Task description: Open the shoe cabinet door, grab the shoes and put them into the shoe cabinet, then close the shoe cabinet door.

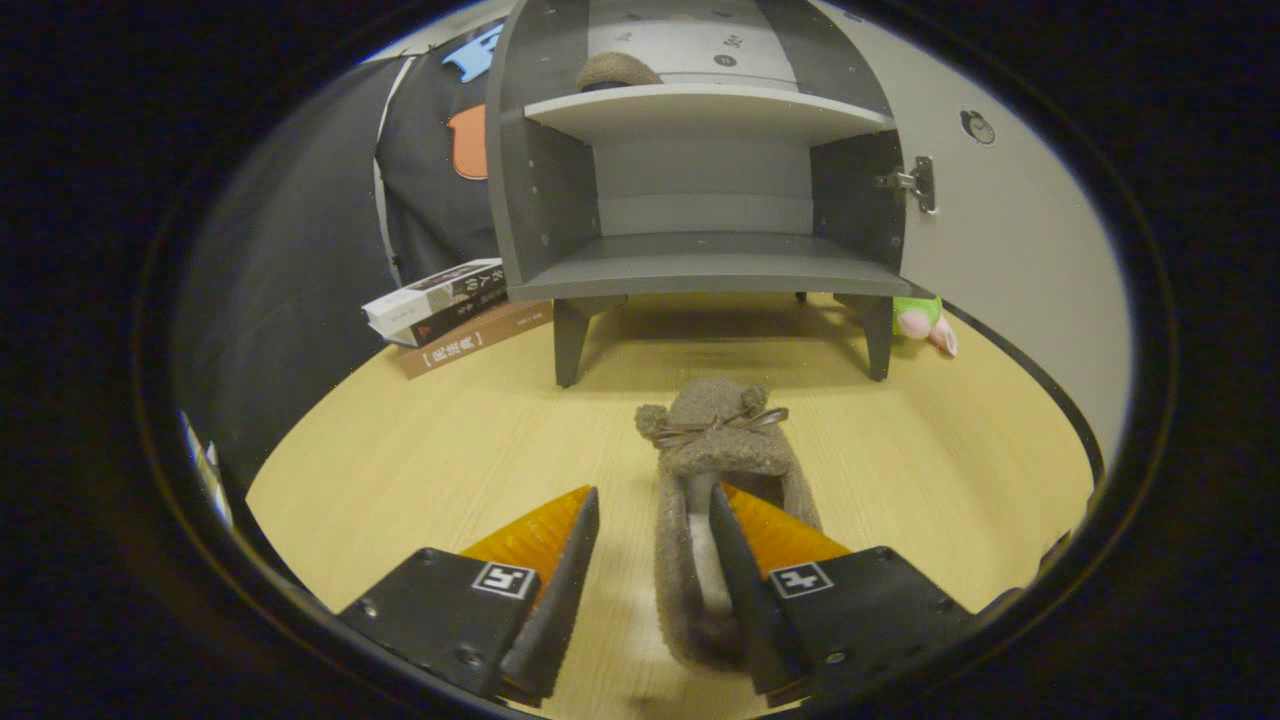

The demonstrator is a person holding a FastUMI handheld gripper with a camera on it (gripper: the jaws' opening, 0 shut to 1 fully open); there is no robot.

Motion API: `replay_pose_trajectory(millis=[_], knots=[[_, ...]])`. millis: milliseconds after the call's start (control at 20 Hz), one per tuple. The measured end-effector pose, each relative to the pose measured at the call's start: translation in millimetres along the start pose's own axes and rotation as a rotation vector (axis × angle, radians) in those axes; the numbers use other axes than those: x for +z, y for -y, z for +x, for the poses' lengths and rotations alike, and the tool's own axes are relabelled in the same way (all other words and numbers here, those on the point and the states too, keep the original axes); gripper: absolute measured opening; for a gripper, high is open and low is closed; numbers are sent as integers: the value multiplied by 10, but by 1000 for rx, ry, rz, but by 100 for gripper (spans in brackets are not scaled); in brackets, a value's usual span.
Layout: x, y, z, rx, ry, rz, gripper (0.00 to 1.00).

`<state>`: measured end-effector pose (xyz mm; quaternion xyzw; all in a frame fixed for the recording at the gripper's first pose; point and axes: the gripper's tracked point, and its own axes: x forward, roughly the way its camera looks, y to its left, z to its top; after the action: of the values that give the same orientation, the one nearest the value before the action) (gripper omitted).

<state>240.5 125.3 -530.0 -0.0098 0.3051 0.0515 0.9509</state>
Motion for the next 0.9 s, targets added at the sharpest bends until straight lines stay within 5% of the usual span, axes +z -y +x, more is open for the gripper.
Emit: replay_pose_trajectory(millis=[100, 200, 250, 900], knots=[[11, 34, 174, 3, 11, -49, 51], [81, -5, 181, 61, 44, -3, 15], [57, -15, 158, 84, 45, -4, 11], [646, -67, -1174, 220, 128, -43, 7]])
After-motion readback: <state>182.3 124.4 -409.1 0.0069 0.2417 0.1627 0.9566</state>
